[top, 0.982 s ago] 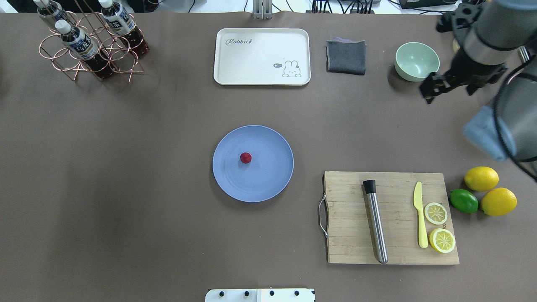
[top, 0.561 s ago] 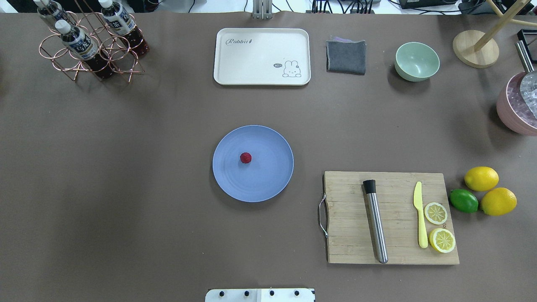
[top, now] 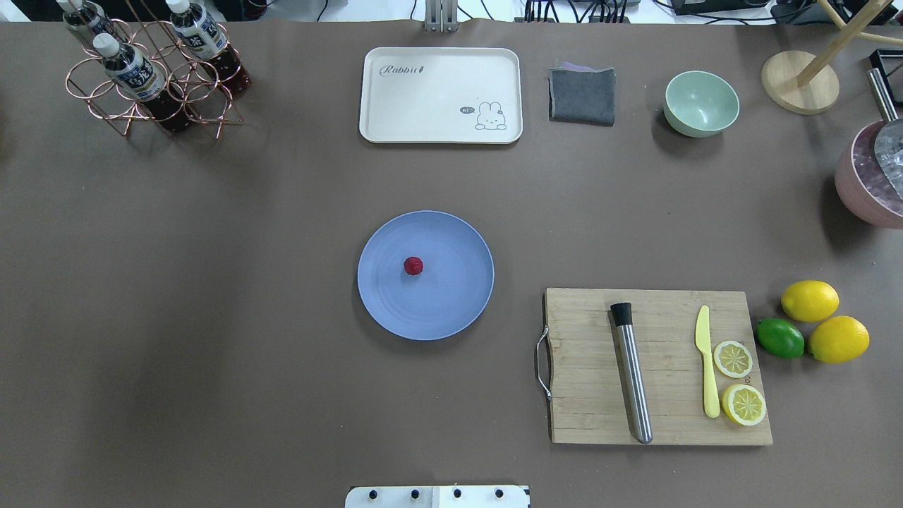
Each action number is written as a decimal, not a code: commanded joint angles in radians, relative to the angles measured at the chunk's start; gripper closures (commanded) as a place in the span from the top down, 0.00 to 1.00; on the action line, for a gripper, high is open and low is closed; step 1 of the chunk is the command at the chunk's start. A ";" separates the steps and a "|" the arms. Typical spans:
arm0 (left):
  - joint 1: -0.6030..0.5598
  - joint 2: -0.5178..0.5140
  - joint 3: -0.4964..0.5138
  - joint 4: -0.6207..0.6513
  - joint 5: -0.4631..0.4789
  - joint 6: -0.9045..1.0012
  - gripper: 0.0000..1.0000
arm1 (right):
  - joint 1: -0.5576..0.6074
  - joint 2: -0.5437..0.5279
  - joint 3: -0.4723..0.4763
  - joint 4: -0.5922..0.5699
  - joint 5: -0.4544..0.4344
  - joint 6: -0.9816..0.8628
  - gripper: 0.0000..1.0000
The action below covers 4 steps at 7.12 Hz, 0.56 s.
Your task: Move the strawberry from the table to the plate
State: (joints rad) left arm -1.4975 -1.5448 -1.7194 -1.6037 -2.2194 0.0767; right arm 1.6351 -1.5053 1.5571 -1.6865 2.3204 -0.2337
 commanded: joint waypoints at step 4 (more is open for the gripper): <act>-0.003 0.006 0.024 -0.009 0.000 0.002 0.98 | 0.008 0.001 -0.003 0.007 0.023 0.034 1.00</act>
State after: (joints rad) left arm -1.4992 -1.5408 -1.6981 -1.6116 -2.2197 0.0782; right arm 1.6427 -1.5049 1.5504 -1.6814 2.3424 -0.2139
